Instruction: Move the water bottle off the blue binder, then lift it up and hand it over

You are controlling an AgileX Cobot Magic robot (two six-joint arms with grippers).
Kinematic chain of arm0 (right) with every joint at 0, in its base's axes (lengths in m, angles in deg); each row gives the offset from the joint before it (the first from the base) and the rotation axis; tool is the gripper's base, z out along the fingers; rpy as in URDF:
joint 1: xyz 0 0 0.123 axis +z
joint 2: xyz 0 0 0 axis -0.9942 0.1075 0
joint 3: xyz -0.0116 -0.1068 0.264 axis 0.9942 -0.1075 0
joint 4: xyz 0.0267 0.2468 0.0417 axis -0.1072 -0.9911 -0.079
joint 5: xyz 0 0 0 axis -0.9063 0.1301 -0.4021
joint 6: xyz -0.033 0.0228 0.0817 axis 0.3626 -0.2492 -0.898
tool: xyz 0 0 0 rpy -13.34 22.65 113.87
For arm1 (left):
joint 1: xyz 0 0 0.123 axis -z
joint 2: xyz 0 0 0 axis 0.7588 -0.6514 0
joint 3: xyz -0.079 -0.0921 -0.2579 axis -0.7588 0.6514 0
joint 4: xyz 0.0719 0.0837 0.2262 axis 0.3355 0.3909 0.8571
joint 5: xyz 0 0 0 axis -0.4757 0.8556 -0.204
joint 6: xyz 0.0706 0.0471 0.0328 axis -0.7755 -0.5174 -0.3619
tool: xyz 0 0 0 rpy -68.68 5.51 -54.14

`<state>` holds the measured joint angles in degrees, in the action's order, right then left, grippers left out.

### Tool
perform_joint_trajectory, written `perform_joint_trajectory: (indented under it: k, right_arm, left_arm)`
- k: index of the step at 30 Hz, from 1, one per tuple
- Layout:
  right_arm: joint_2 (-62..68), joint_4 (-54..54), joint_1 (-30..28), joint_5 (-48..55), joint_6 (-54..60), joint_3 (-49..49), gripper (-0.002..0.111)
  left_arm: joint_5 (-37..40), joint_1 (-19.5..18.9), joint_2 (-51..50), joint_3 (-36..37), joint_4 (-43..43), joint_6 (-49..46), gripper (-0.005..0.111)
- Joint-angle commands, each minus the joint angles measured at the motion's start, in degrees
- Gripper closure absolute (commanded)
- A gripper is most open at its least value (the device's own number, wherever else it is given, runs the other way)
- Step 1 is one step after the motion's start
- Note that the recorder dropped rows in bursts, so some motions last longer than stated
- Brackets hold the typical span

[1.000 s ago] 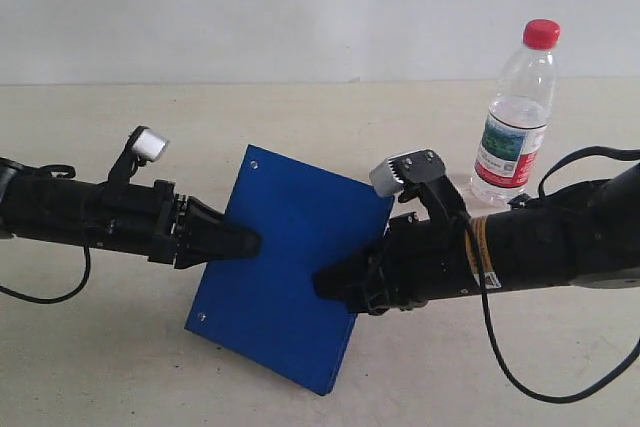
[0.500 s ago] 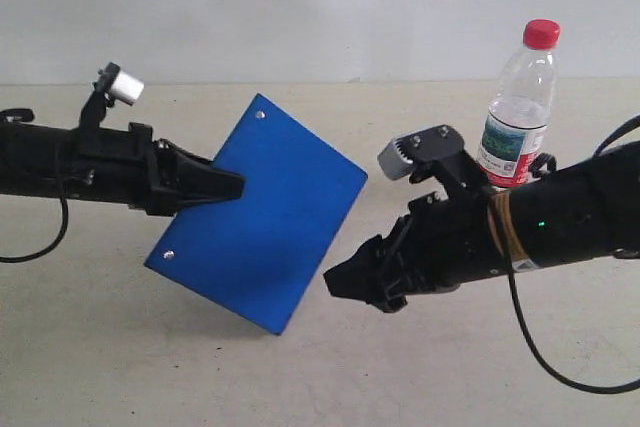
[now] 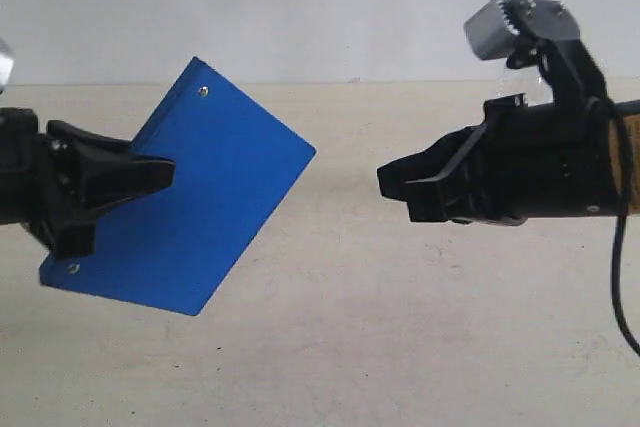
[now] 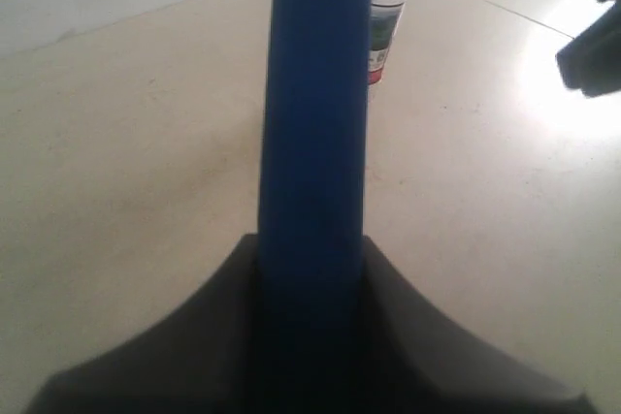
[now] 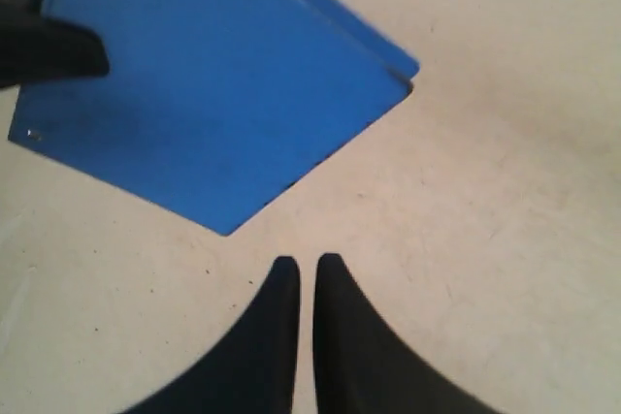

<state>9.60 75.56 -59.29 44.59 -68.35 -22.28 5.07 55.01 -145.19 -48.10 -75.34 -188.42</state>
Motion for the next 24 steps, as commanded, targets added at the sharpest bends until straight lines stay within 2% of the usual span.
perform_joint_trajectory:
  k: [1, 5, 10, 12, 19, 24]
  right_arm:
    - [-6.41, 0.6, 0.02, 0.06, -0.72, -0.84, 0.107]
    - [-12.49, 0.6, 0.02, 1.9, -1.24, -0.84, 0.109]
    - [-22.17, 0.6, 0.02, 9.03, -2.73, -0.84, 0.109]
    - [-25.11, 0.6, 0.02, 10.12, -2.97, -0.84, 0.109]
    - [-29.8, 0.6, 0.02, 8.71, -3.23, -0.84, 0.109]
    - [-29.66, 0.6, 0.02, 6.48, -3.35, -0.84, 0.109]
  left_arm:
    - [-2.35, 0.23, 12.9, 6.02, -1.28, 1.73, 0.102]
    - [-5.16, 0.23, 24.03, 7.55, -1.28, 5.8, 0.102]
    - [-21.67, 0.23, 36.43, 7.44, -1.28, 13.47, 0.102]
    - [-25.29, 0.23, 39.65, 7.44, -1.28, 13.96, 0.102]
    - [-23.47, 0.23, 43.53, 6.82, -1.28, 13.85, 0.102]
    - [-23.35, 0.23, 43.53, 3.39, -1.28, 13.85, 0.102]
